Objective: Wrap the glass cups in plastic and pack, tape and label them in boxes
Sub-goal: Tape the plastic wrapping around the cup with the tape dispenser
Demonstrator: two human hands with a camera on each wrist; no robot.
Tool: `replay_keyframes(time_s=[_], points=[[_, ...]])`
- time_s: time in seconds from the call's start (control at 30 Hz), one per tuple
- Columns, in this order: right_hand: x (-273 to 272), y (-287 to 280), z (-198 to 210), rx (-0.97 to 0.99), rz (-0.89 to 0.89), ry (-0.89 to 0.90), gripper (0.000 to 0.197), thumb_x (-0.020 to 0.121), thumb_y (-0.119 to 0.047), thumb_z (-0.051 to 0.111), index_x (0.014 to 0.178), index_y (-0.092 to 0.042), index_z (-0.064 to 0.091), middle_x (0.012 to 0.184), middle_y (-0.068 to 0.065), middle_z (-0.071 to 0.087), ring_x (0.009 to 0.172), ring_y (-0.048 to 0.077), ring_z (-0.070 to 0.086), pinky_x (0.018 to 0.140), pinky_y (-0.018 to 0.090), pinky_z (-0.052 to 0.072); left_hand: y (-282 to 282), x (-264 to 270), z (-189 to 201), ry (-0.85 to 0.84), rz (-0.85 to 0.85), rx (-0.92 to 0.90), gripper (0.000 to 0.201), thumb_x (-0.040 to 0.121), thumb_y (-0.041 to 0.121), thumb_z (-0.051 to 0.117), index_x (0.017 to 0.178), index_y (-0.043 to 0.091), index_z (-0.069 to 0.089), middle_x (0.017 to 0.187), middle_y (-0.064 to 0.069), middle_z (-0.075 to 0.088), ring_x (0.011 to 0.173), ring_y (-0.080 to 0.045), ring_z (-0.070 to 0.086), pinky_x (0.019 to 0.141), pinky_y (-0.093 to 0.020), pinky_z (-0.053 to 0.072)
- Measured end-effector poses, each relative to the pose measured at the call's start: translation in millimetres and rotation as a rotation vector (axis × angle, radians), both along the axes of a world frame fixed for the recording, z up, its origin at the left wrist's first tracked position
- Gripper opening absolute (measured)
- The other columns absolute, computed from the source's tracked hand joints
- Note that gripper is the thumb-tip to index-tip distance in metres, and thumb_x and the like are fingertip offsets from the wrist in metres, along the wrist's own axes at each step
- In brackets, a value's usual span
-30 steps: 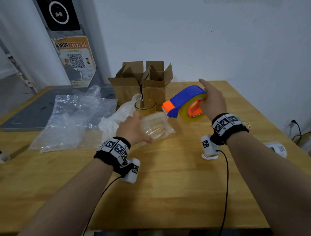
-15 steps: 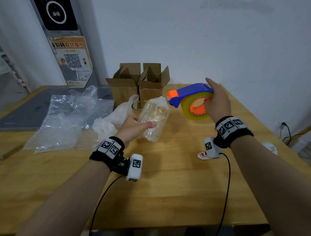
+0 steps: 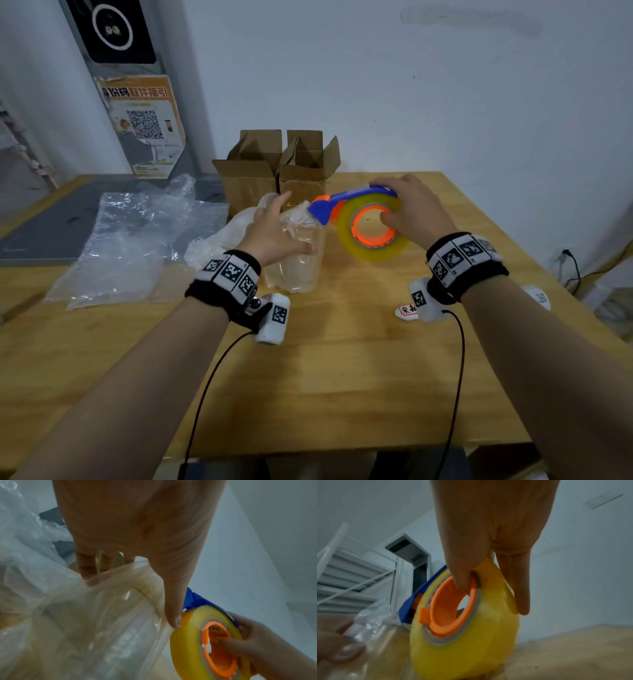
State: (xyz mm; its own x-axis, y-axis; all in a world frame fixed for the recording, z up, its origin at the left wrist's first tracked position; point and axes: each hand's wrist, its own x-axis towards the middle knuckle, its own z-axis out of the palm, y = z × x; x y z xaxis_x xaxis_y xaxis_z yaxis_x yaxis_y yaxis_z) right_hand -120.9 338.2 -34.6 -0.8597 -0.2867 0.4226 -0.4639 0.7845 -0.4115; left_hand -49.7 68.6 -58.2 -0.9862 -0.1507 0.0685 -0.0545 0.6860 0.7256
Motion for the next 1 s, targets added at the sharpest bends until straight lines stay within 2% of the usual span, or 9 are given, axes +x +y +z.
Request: replay_keyframes(time_s=[0.1, 0.27, 0.43, 0.53, 0.6, 0.7, 0.77, 0.87, 1.0], points=[[5, -6, 9, 0.006, 0.008, 0.059, 0.056, 0.086, -0.007, 0.074, 0.137, -0.027, 0.064, 0.136, 0.002, 0.049, 0.114, 0.023, 0.058, 0.089, 0.025, 0.041, 2, 4, 1, 0.096, 0.051, -0.048, 0.100, 0.066, 0.046, 0.093, 0.150, 0.028, 0.043, 0.160, 0.001, 0.036, 0.137, -0.022, 0.046, 0.103, -0.036, 0.043], [17, -15, 16, -0.023, 0.044, 0.098, 0.053, 0.085, 0.001, 0.070, 0.134, -0.019, 0.062, 0.137, 0.002, 0.061, 0.125, 0.024, 0.058, 0.101, 0.033, 0.045, 10, 11, 4, 0.122, 0.058, -0.044, 0.095, 0.065, 0.046, 0.093, 0.142, 0.025, 0.041, 0.141, 0.005, 0.052, 0.111, -0.010, 0.049, 0.086, -0.031, 0.041], [22, -22, 23, -0.155, 0.089, 0.172, 0.062, 0.079, 0.006, 0.066, 0.134, -0.022, 0.061, 0.133, -0.001, 0.062, 0.124, 0.020, 0.058, 0.105, 0.033, 0.046, 8, 18, 3, 0.220, 0.041, 0.226, 0.086, 0.075, 0.038, 0.088, 0.145, 0.044, 0.038, 0.153, 0.003, 0.044, 0.136, -0.021, 0.045, 0.104, -0.046, 0.051], [23, -27, 22, -0.043, 0.118, 0.189, 0.069, 0.079, 0.007, 0.066, 0.140, -0.025, 0.061, 0.130, -0.001, 0.058, 0.117, 0.024, 0.059, 0.098, 0.034, 0.048, 5, 25, -4, 0.070, -0.011, 0.222, 0.095, 0.067, 0.049, 0.086, 0.148, 0.053, 0.035, 0.152, -0.002, 0.042, 0.127, -0.025, 0.054, 0.083, -0.042, 0.062], [26, -31, 15, -0.010, 0.112, 0.170, 0.071, 0.080, 0.007, 0.065, 0.142, -0.027, 0.060, 0.128, 0.000, 0.055, 0.111, 0.027, 0.060, 0.093, 0.036, 0.049, 2, 28, -7, 0.036, -0.004, 0.197, 0.095, 0.063, 0.049, 0.084, 0.147, 0.050, 0.039, 0.147, -0.002, 0.045, 0.117, -0.021, 0.058, 0.084, -0.038, 0.059], [31, -40, 4, -0.002, 0.111, 0.140, 0.070, 0.083, 0.005, 0.066, 0.144, -0.028, 0.058, 0.131, 0.000, 0.053, 0.113, 0.026, 0.059, 0.094, 0.033, 0.048, -8, 28, -1, 0.078, 0.016, 0.074, 0.086, 0.072, 0.032, 0.088, 0.147, 0.031, 0.046, 0.145, 0.004, 0.044, 0.124, -0.013, 0.049, 0.092, -0.029, 0.042], [33, -47, 3, 0.011, 0.117, 0.144, 0.071, 0.084, 0.004, 0.067, 0.145, -0.029, 0.056, 0.134, 0.000, 0.054, 0.116, 0.026, 0.058, 0.096, 0.033, 0.047, -14, 30, 3, 0.071, 0.011, 0.016, 0.085, 0.075, 0.027, 0.089, 0.148, 0.024, 0.045, 0.136, 0.008, 0.046, 0.118, -0.010, 0.048, 0.091, -0.027, 0.039], [36, -55, 5, 0.030, 0.130, 0.161, 0.071, 0.085, 0.004, 0.065, 0.146, -0.031, 0.055, 0.134, 0.001, 0.055, 0.115, 0.026, 0.058, 0.094, 0.035, 0.049, -21, 35, 3, 0.041, 0.016, 0.018, 0.076, 0.075, 0.031, 0.089, 0.139, 0.025, 0.049, 0.125, 0.011, 0.052, 0.113, -0.013, 0.051, 0.086, -0.030, 0.041], [43, -58, 7, 0.056, 0.112, 0.157, 0.070, 0.087, 0.001, 0.062, 0.145, -0.037, 0.054, 0.132, -0.002, 0.053, 0.110, 0.027, 0.059, 0.083, 0.038, 0.051, -25, 38, 4, -0.016, -0.027, -0.006, 0.096, 0.058, 0.050, 0.089, 0.144, 0.038, 0.048, 0.144, 0.005, 0.048, 0.131, -0.018, 0.049, 0.099, -0.038, 0.044]])
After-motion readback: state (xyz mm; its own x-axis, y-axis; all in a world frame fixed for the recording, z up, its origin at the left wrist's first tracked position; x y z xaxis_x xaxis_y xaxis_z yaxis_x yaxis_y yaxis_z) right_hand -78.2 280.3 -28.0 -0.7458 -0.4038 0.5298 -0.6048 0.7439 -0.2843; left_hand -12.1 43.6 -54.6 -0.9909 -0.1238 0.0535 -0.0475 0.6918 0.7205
